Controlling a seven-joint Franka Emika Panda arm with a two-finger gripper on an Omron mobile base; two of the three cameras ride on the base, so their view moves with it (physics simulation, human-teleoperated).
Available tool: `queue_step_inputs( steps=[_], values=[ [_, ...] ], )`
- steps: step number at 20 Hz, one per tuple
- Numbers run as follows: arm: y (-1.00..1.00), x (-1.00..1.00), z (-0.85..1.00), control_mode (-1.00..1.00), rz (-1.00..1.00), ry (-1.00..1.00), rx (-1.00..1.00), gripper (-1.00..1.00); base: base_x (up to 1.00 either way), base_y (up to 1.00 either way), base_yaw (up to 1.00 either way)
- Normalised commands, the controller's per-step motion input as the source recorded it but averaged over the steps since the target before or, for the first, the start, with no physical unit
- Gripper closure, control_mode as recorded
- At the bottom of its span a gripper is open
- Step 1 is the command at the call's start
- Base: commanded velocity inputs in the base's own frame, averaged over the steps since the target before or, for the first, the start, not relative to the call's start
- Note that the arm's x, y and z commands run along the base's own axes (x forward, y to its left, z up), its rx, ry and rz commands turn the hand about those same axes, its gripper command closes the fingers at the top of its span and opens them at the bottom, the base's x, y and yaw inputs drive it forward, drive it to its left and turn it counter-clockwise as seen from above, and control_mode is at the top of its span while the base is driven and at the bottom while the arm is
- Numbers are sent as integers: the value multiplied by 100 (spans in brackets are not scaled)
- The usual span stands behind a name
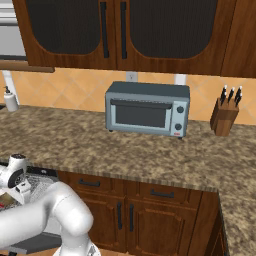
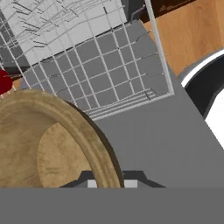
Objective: Pick up the cup and bowl from the counter, place them in the dishwasher, and close the dishwasher door.
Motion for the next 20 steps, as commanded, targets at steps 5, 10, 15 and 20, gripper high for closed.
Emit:
queue_step_inputs(
  steps=[5, 10, 15, 20],
  values=[
    [2, 13, -38, -100, 1, 6, -7, 100, 0, 0, 0],
    [0, 3, -51, -100, 0, 0, -8, 100, 0, 0, 0],
    [2, 0, -70, -100, 1, 0, -10, 100, 0, 0, 0],
    [4, 0, -61, -100, 1, 0, -10, 100, 0, 0, 0]
  ],
)
